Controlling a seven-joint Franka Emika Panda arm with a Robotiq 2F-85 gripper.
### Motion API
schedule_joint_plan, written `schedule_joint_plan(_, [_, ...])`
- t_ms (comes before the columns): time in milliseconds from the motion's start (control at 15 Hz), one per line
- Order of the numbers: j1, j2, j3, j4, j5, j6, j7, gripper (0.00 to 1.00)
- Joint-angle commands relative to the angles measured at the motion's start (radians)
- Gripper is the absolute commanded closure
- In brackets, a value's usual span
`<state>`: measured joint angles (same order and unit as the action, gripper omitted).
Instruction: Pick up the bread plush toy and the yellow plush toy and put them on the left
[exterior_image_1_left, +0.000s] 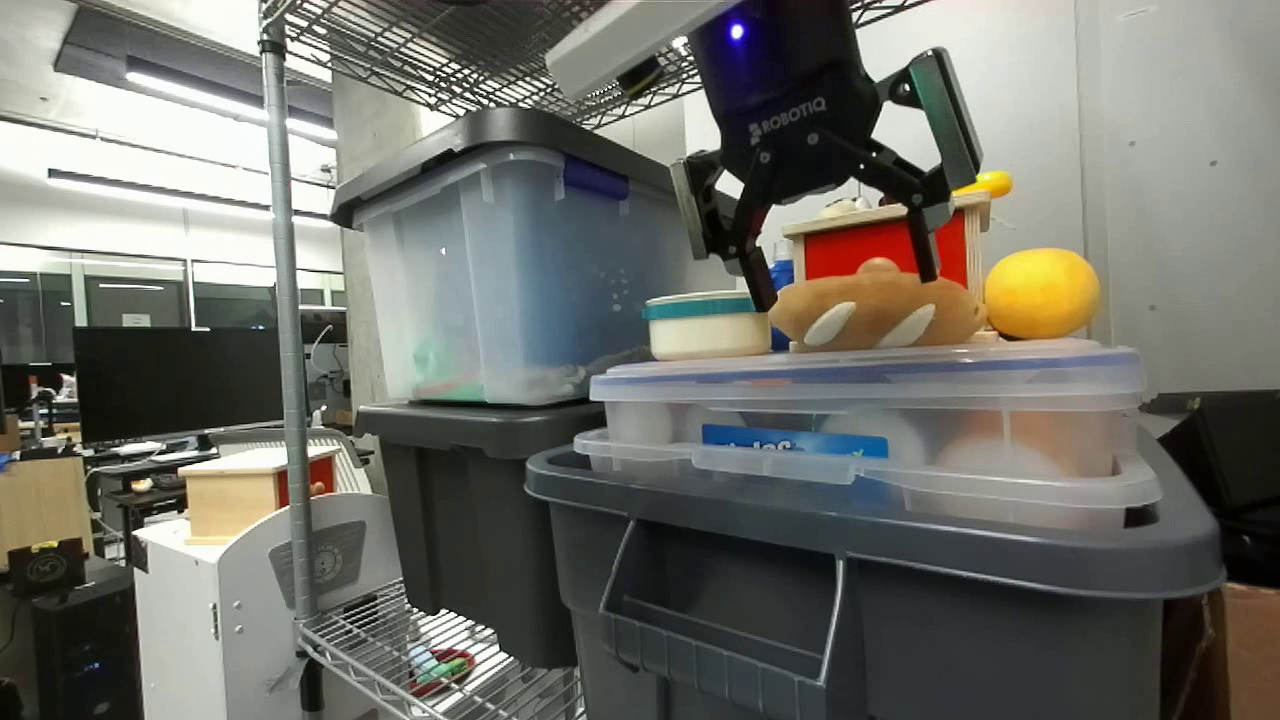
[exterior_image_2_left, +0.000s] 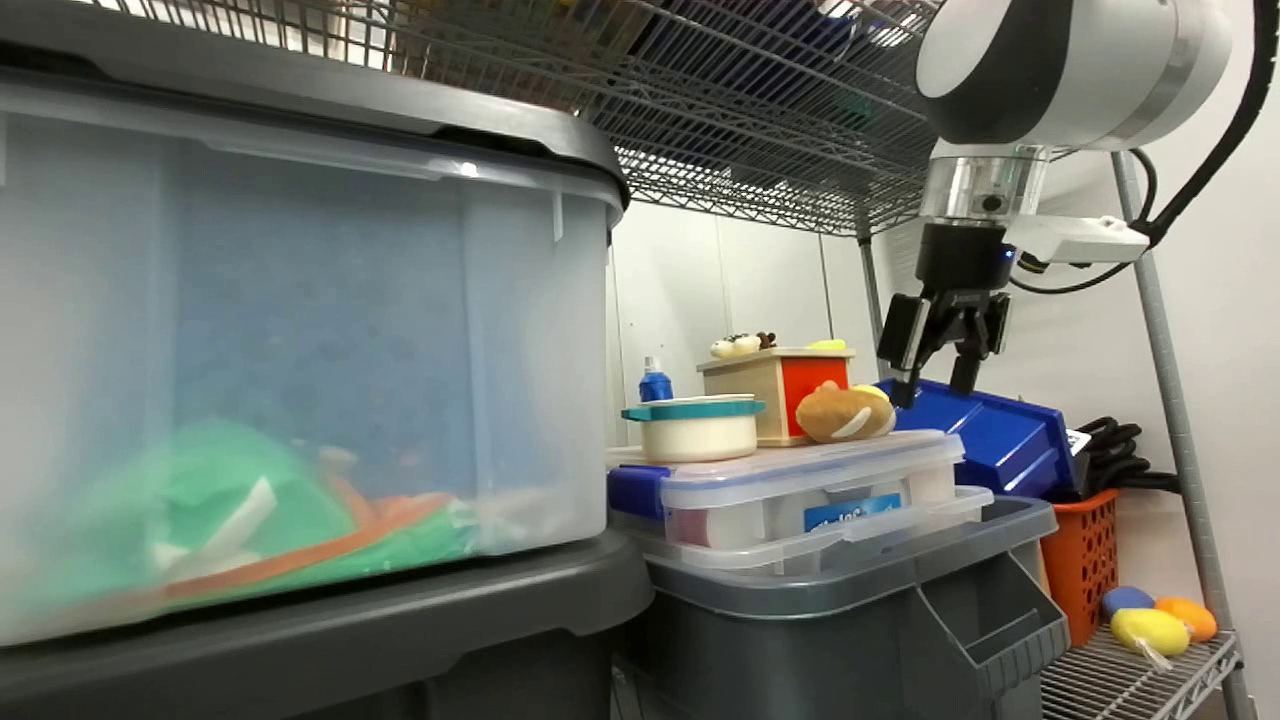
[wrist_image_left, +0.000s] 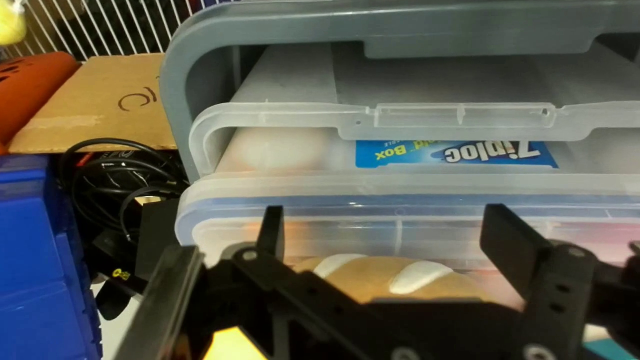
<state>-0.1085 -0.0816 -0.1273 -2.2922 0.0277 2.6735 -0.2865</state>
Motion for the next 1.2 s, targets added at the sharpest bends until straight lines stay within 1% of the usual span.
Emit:
schedule_joint_plan(0, [0.006, 0.029, 0.002, -0.002, 0.002, 0.070, 0.018, 0.00])
schedule_joint_plan(600, [0.012, 0.071, 0.014, 0.047, 0.002, 0.086, 0.035, 0.00])
schedule_joint_plan(1133, [0.012, 0.178, 0.030, 0.151, -0.024, 0.090, 0.036, 0.00])
